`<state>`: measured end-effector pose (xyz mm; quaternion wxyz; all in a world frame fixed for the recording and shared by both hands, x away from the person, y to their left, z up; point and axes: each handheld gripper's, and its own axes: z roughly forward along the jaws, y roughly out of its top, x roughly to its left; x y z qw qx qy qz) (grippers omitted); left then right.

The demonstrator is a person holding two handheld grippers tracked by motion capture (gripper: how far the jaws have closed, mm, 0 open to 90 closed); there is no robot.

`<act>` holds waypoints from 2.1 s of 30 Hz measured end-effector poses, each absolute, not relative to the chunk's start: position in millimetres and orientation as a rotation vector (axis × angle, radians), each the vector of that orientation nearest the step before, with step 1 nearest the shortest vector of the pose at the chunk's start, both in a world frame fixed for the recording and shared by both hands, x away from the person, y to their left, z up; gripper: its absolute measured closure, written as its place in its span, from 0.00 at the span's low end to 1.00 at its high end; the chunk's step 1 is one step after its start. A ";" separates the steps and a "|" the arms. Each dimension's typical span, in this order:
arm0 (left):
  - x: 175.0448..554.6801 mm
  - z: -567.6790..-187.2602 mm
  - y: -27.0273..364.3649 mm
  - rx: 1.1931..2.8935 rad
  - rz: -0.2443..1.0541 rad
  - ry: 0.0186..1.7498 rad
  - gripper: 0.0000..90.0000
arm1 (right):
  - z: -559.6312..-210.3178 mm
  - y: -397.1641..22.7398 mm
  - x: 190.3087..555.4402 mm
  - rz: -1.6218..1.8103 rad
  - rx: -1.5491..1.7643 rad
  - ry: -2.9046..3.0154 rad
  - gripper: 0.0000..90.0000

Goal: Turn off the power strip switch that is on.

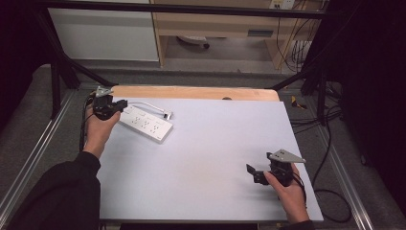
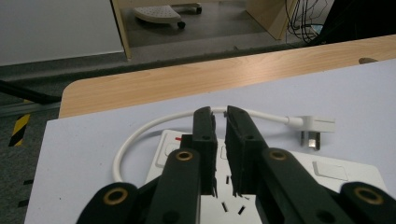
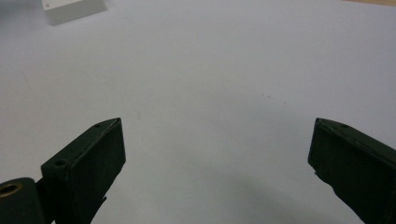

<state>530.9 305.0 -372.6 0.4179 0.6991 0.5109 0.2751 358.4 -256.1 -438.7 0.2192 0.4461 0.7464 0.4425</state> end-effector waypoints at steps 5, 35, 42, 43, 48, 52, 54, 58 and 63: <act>532.9 -375.3 306.2 1.760 0.685 1.288 0.95 | -438.7 -256.1 358.3 1.226 1.234 2.066 0.05; 549.1 -400.9 291.9 1.806 0.627 1.293 1.00 | -438.5 -255.9 358.6 1.231 1.230 2.062 0.05; 553.4 -408.1 285.6 1.817 0.605 1.288 1.00 | -438.5 -255.8 358.4 1.230 1.232 2.065 0.05; 554.2 -409.8 284.5 1.821 0.600 1.286 1.00 | -438.6 -256.0 358.4 1.228 1.229 2.067 0.05; 556.9 -415.0 280.0 1.830 0.590 1.288 1.00 | -438.6 -256.1 358.6 1.231 1.229 2.062 0.05; 558.3 -417.9 276.3 1.839 0.580 1.285 1.00 | -438.7 -256.4 358.7 1.229 1.227 2.064 0.05; 558.8 -419.2 274.5 1.843 0.576 1.284 1.00 | -438.7 -256.1 358.6 1.232 1.231 2.062 0.05; 559.6 -421.3 272.3 1.849 0.570 1.283 1.00 | -438.5 -256.6 358.5 1.230 1.230 2.064 0.05; 560.5 -423.4 270.3 1.853 0.566 1.284 1.00 | -438.4 -256.7 358.5 1.230 1.229 2.063 0.05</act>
